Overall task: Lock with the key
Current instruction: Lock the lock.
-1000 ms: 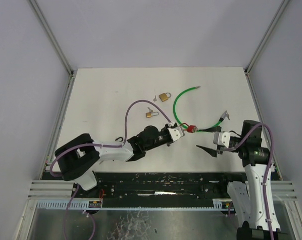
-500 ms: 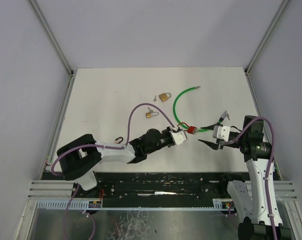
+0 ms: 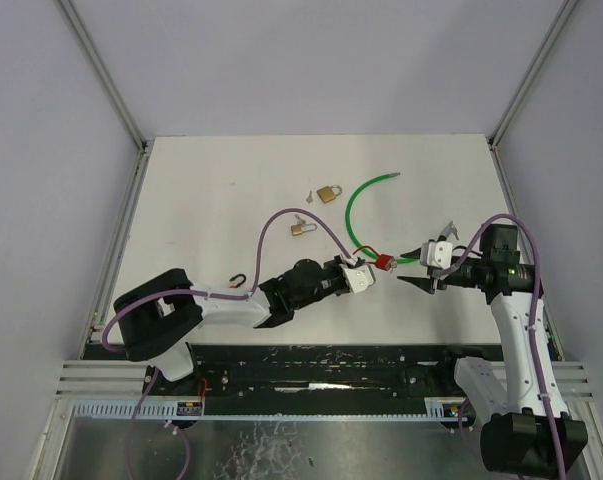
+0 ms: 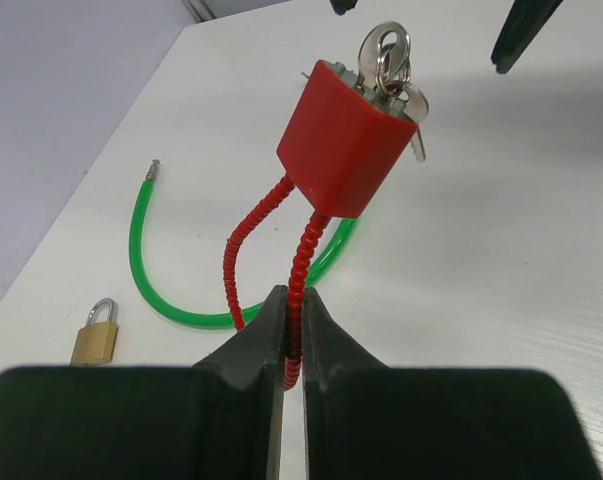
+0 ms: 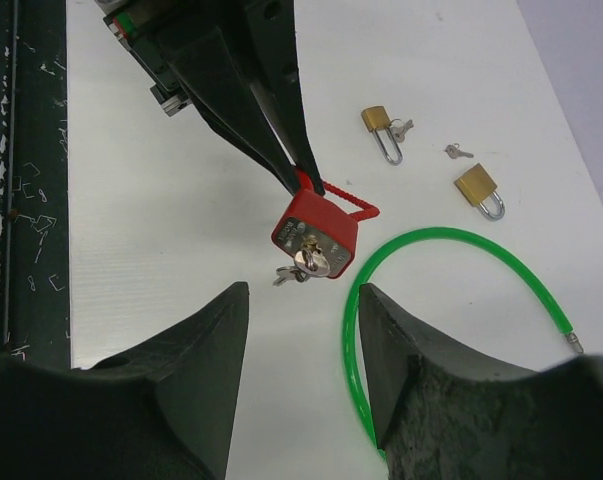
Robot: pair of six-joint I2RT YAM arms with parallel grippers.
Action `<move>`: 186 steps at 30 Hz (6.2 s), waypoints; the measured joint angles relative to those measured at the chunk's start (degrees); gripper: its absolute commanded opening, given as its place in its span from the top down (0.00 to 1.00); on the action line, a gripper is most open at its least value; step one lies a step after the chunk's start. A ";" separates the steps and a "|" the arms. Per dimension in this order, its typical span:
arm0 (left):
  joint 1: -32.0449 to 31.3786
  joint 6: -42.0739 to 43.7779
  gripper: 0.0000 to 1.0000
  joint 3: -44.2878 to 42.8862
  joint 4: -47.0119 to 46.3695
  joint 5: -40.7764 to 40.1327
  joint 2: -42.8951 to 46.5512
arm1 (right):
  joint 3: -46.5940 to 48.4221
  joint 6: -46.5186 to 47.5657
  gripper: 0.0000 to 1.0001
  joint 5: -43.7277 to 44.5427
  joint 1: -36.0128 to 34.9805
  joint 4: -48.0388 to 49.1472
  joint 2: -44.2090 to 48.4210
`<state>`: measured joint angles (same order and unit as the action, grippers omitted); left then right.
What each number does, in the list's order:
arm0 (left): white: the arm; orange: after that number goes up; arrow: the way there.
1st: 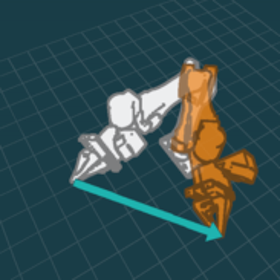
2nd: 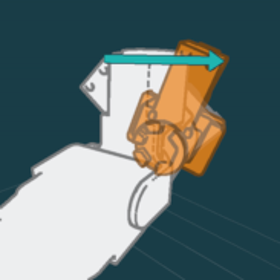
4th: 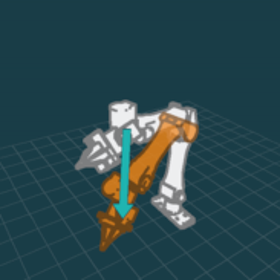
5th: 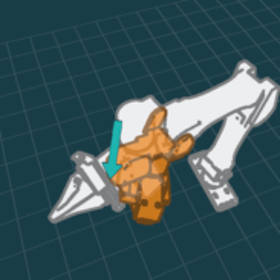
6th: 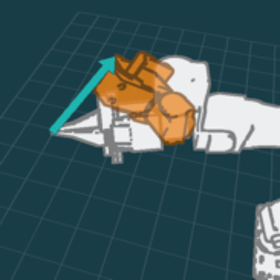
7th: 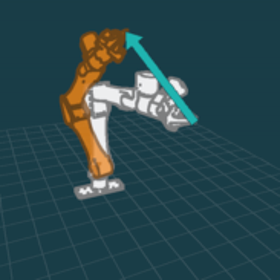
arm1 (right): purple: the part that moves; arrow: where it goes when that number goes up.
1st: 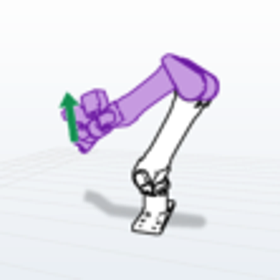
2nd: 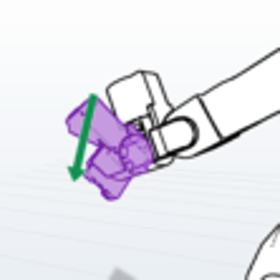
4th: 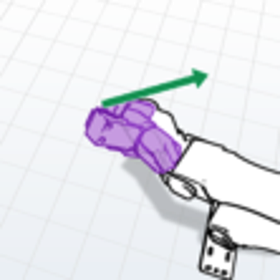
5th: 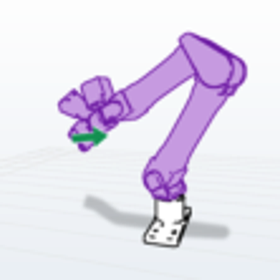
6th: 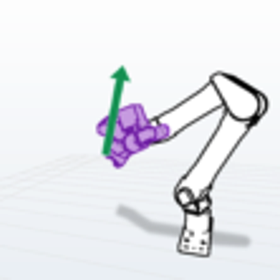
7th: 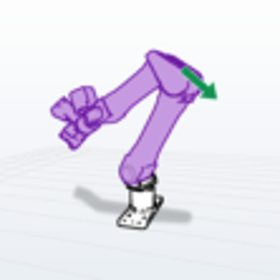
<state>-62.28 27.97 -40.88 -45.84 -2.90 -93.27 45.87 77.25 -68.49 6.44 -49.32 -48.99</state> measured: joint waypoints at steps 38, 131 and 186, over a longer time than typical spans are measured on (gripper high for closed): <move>-0.68 0.50 1.00 0.00 0.09 -1.27 -0.92 | -4.59 -16.83 0.74 -0.09 -3.21 14.67 -0.57; 9.09 -3.63 1.00 2.12 3.04 18.47 5.79 | -8.22 -17.88 0.20 -6.67 1.51 13.75 10.34; 10.88 17.09 1.00 -15.39 33.94 22.80 -1.84 | -5.68 15.19 0.53 -3.69 1.33 2.93 1.42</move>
<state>-51.40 45.06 -56.27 -11.90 19.90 -95.11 40.18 92.44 -72.18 7.77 -46.39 -47.57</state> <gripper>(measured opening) 0.026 0.503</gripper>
